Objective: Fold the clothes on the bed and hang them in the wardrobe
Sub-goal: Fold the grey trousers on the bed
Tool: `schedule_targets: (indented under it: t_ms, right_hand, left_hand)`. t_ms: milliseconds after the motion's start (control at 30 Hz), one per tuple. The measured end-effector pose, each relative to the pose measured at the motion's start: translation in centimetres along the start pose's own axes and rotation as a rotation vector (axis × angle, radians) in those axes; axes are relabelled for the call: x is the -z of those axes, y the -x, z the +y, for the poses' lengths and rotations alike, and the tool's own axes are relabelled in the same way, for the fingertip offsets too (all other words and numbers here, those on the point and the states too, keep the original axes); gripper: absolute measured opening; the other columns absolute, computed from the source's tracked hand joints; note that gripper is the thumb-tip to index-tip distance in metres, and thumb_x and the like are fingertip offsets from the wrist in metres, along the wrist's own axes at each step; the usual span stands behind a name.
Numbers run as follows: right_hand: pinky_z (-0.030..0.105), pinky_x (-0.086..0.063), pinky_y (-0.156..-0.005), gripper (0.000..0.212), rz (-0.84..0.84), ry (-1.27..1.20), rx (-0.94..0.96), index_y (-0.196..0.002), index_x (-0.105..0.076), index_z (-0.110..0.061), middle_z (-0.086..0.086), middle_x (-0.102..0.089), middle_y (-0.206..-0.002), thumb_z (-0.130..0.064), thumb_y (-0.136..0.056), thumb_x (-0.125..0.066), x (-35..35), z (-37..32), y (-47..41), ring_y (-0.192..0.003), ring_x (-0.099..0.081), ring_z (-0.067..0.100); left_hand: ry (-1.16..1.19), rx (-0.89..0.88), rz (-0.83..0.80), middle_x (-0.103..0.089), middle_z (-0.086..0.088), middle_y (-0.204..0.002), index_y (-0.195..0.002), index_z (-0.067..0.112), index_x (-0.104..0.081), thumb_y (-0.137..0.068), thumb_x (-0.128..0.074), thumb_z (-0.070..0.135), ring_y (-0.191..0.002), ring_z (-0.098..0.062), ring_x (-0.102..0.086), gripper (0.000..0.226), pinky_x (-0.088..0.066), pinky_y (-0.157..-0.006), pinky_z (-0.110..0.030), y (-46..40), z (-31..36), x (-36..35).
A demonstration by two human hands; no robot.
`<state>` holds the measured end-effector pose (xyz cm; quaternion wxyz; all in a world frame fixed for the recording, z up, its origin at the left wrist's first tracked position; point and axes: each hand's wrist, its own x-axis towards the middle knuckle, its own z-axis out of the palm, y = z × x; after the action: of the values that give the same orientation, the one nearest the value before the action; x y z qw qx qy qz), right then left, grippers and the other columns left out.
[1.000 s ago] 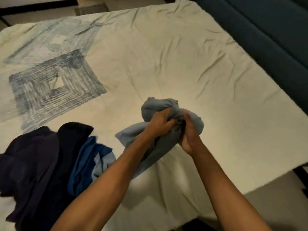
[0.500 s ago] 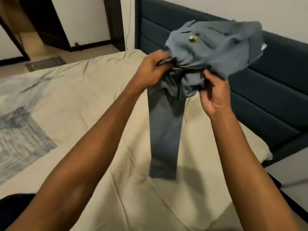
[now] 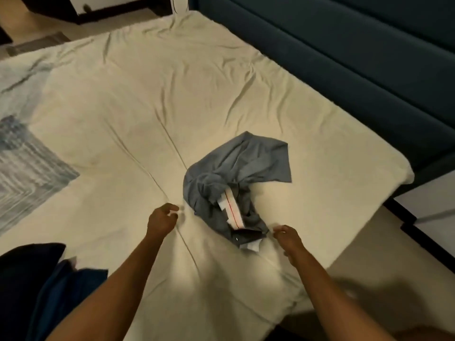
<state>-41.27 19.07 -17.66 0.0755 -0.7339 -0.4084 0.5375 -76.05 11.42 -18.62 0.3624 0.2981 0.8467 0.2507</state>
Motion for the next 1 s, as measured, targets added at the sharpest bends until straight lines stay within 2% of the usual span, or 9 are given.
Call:
schedule_targets:
  t_ms: [233, 367, 500, 567, 633, 700, 767, 833, 1000]
  right_hand:
    - [0.034, -0.045, -0.094, 0.047, 0.006, 0.336, 0.321, -0.131, -0.053, -0.016, 0.008, -0.06, -0.129, -0.026, -0.088, -0.07, -4.4, 0.6, -1.5, -0.119, -0.057, 0.03]
    - [0.049, -0.044, -0.103, 0.075, 0.003, 0.675, 0.42, -0.147, -0.037, -0.026, 0.006, -0.032, -0.154, -0.037, -0.082, -0.074, -6.7, 0.5, -3.9, -0.134, -0.038, 0.036]
    - [0.049, -0.048, -0.095, 0.042, 0.192, 0.818, 0.501, -0.137, -0.05, -0.019, 0.009, -0.043, -0.145, -0.019, -0.095, -0.054, -8.4, 1.4, -5.6, -0.124, -0.044, 0.037]
    - [0.046, -0.051, -0.088, 0.026, 0.331, 0.63, 0.646, -0.12, -0.061, -0.013, 0.011, -0.06, -0.127, -0.015, -0.097, -0.049, -8.9, 1.2, -5.6, -0.111, -0.054, 0.037]
    - [0.042, -0.053, -0.078, 0.023, 0.429, 0.456, 0.81, -0.109, -0.067, -0.009, 0.012, -0.069, -0.107, -0.017, -0.097, -0.049, -8.8, 0.1, -4.7, -0.095, -0.062, 0.035]
    - [0.034, -0.05, -0.066, 0.027, 0.533, 0.432, 0.943, -0.103, -0.07, -0.007, 0.011, -0.072, -0.091, -0.023, -0.096, -0.049, -8.0, -1.5, -3.8, -0.077, -0.066, 0.032]
    - [0.027, -0.045, -0.063, 0.03, 0.593, 0.459, 1.019, -0.102, -0.071, -0.008, 0.009, -0.072, -0.085, -0.029, -0.097, -0.051, -6.9, -3.3, -3.4, -0.069, -0.066, 0.027]
    - [0.028, -0.045, -0.063, 0.028, 0.638, 0.452, 1.044, -0.103, -0.07, -0.011, 0.007, -0.072, -0.085, -0.032, -0.099, -0.051, -6.0, -5.0, -3.4, -0.071, -0.066, 0.026]
    - [0.033, -0.051, -0.084, 0.03, 0.561, 0.196, 0.866, -0.123, -0.06, -0.017, 0.004, -0.064, -0.121, -0.03, -0.096, -0.061, -6.7, -6.6, -3.0, -0.106, -0.06, 0.022]
  left_hand:
    - [-0.193, -0.149, -0.023, -0.057, -0.018, -0.13, -0.132, 0.016, -0.057, -0.093, -0.066, 0.03, -0.118, -0.034, -0.055, 0.042, -0.044, -0.095, -0.039, 0.4, -0.9, -3.7]
    - [-0.41, -0.407, 0.032, -0.026, -0.013, -0.156, -0.149, 0.025, -0.033, -0.084, -0.072, 0.041, -0.139, -0.036, -0.031, 0.077, -0.038, -0.107, -0.051, 0.2, 1.4, -6.6]
    - [-0.727, -0.809, 0.046, 0.001, -0.01, -0.165, -0.155, 0.037, -0.019, -0.075, -0.075, 0.047, -0.15, -0.039, 0.001, 0.098, -0.014, -0.117, -0.063, -1.6, 3.4, -9.6]
    - [-0.885, -0.929, 0.027, -0.008, -0.01, -0.166, -0.155, 0.035, -0.026, -0.076, -0.074, 0.048, -0.151, -0.038, 0.003, 0.093, -0.003, -0.116, -0.066, -2.3, 4.7, -10.9]
    - [-1.006, -0.9, -0.005, -0.04, -0.006, -0.154, -0.141, 0.032, -0.048, -0.082, -0.071, 0.044, -0.147, -0.034, -0.023, 0.065, -0.005, -0.116, -0.065, -2.6, 6.4, -11.2]
    - [-0.903, -0.831, 0.061, -0.066, -0.002, -0.12, -0.115, 0.027, -0.065, -0.086, -0.067, 0.038, -0.121, -0.028, -0.054, 0.03, -0.022, -0.112, -0.057, -3.0, 7.4, -10.4]
    - [-0.655, -0.78, 0.165, -0.068, -0.003, -0.097, -0.1, 0.02, -0.065, -0.091, -0.062, 0.032, -0.094, -0.025, -0.063, 0.015, -0.041, -0.094, -0.043, -3.0, 7.9, -8.8]
    - [-0.435, -0.728, 0.212, -0.063, -0.003, -0.093, -0.102, 0.014, -0.059, -0.097, -0.055, 0.027, -0.083, -0.02, -0.057, 0.015, -0.041, -0.075, -0.032, -2.7, 8.8, -7.3]
    - [0.072, -0.433, 0.186, -0.059, -0.004, -0.096, -0.114, 0.016, -0.047, -0.09, -0.054, 0.017, -0.083, -0.022, -0.057, 0.025, -0.044, -0.07, -0.032, -1.5, 12.7, -2.9]
